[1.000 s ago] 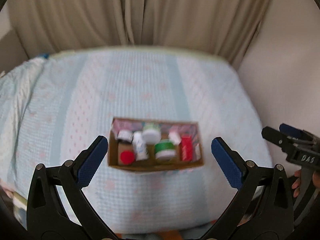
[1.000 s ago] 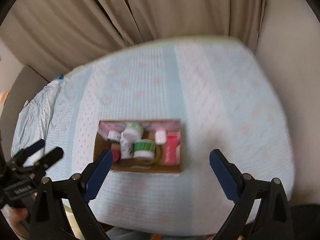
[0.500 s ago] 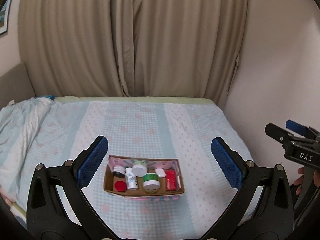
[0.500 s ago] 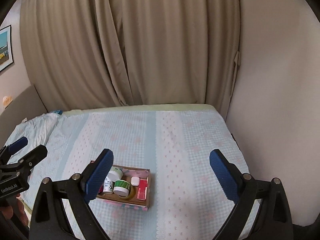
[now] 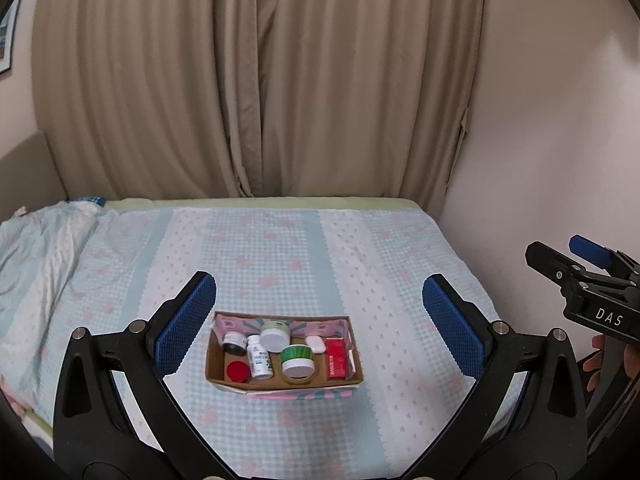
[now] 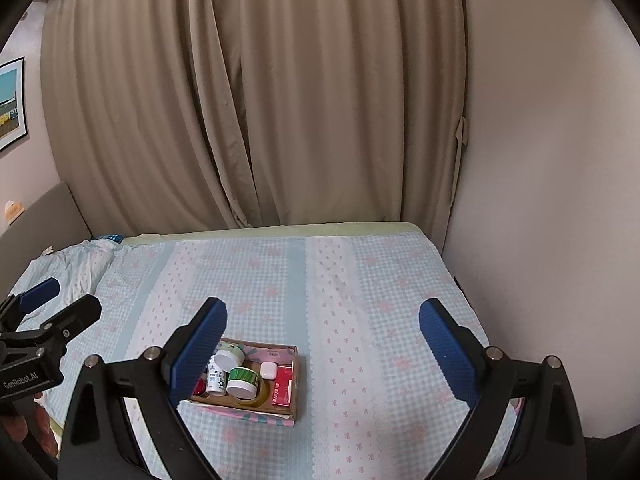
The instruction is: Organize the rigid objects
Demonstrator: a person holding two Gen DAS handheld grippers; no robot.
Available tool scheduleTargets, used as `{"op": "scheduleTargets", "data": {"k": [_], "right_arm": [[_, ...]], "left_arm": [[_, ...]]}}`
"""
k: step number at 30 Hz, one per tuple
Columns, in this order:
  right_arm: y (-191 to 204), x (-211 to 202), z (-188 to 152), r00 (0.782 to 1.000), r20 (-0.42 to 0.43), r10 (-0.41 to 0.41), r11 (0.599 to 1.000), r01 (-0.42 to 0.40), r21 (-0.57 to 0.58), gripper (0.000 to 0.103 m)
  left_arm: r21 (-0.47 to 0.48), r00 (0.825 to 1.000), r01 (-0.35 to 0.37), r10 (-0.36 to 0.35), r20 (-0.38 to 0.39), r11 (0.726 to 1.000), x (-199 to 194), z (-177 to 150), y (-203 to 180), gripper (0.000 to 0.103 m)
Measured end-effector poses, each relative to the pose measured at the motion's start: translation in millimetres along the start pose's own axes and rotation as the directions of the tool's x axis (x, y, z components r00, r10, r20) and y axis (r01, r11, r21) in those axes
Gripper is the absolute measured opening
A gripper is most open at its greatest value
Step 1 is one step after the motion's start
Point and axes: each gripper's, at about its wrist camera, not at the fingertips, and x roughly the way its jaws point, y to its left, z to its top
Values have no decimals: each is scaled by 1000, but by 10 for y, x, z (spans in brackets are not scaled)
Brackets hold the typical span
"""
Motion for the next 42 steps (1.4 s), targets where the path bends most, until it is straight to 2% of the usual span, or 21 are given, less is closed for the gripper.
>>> {"op": "scheduleTargets", "data": {"k": [13, 34, 42], "right_arm": [[56, 15, -11, 1000, 7, 10, 1000, -10, -10, 96], [51, 14, -11, 1000, 4, 12, 1000, -12, -8, 96], [46, 23, -7, 1000, 3, 12, 1000, -12, -7, 96]], "left_arm": [[-8, 999, -36, 36, 17, 999, -69, -48, 77, 103], [11, 998, -53, 53, 16, 999, -32, -39, 19, 103], [54, 993, -106, 102, 61, 993, -60, -15, -72, 103]]}}
